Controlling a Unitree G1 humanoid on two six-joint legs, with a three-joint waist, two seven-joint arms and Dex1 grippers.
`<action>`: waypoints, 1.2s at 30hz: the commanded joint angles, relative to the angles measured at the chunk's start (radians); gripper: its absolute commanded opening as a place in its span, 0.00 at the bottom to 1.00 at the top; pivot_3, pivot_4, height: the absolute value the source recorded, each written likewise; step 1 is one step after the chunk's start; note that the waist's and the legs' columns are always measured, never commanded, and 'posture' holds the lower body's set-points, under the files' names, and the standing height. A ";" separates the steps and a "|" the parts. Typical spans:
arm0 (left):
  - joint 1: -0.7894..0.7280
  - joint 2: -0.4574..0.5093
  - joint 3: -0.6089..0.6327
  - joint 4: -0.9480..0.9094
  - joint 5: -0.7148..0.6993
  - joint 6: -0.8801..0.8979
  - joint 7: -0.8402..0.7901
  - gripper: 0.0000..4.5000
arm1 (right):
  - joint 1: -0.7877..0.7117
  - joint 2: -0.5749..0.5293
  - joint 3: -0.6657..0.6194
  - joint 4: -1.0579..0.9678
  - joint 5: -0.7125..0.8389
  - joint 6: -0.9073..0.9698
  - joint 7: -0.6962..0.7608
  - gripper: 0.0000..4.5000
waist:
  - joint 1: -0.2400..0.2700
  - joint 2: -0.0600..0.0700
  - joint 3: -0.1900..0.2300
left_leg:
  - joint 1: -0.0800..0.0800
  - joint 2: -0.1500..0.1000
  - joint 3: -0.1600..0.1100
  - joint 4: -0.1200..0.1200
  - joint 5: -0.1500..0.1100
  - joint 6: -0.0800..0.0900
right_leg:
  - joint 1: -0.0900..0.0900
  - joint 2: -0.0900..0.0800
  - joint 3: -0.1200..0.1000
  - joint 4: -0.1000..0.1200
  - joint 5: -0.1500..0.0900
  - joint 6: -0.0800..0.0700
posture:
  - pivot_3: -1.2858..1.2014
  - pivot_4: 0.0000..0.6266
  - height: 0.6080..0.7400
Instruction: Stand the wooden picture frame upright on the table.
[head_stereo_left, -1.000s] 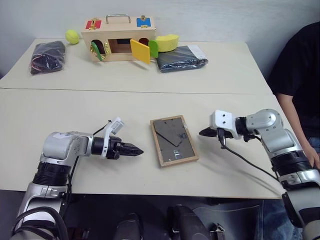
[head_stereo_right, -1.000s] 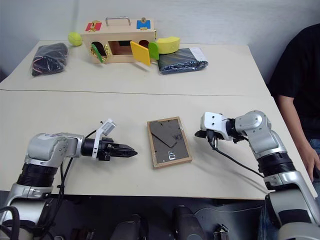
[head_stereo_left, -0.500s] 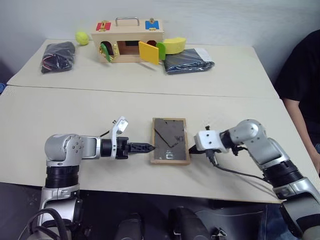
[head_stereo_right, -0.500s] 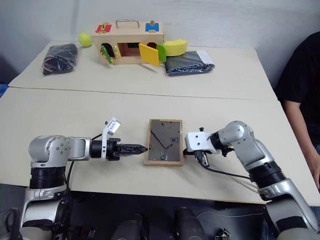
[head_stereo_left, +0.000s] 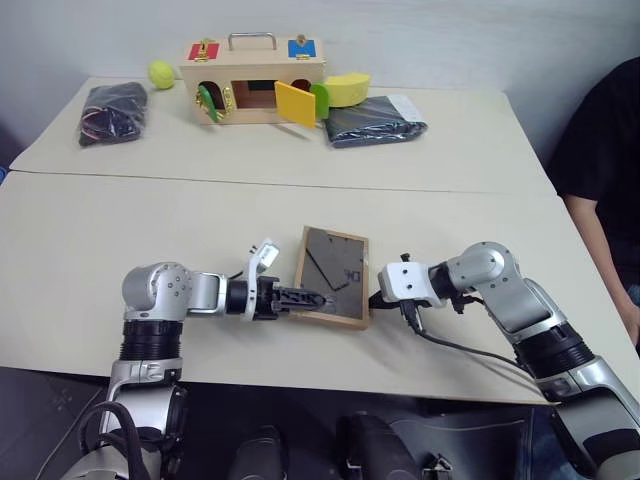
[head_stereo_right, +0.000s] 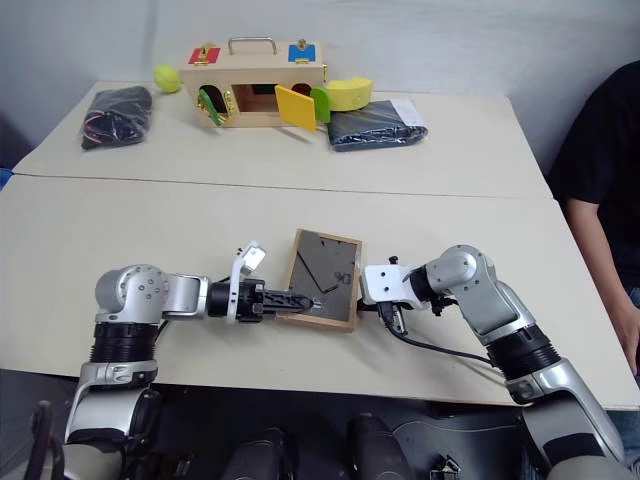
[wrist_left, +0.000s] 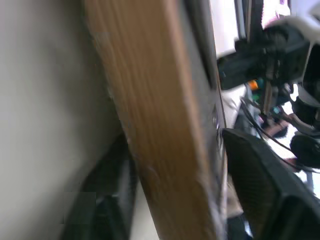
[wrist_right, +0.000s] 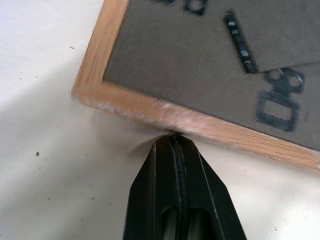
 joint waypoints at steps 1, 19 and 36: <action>-0.036 -0.008 0.004 0.021 -0.038 0.000 0.020 0.29 | 0.005 0.018 0.001 -0.051 0.003 0.015 -0.025 0.00 | -0.001 0.000 0.000 | 0.000 0.000 0.000 0.000 0.000 0.000 | 0.000 0.000 0.000 0.000 0.000 0.000 | 0.52 0.24 1.00; 0.003 0.169 0.067 -0.163 -0.240 0.000 0.015 0.29 | -0.032 -0.039 -0.316 -0.348 0.512 0.677 -0.116 0.89 | -0.009 -0.001 0.001 | -0.001 0.001 -0.002 -0.001 0.000 -0.002 | -0.002 0.001 -0.001 0.000 0.000 -0.001 | 0.52 0.24 1.00; -0.020 0.211 -0.046 -0.169 -0.138 -0.112 -0.012 0.29 | -0.167 0.110 -0.295 -0.381 0.672 0.809 -0.192 1.00 | -0.010 -0.001 0.001 | -0.007 0.001 -0.001 -0.001 0.000 -0.001 | -0.007 0.000 -0.001 -0.001 0.000 -0.001 | 0.52 0.24 1.00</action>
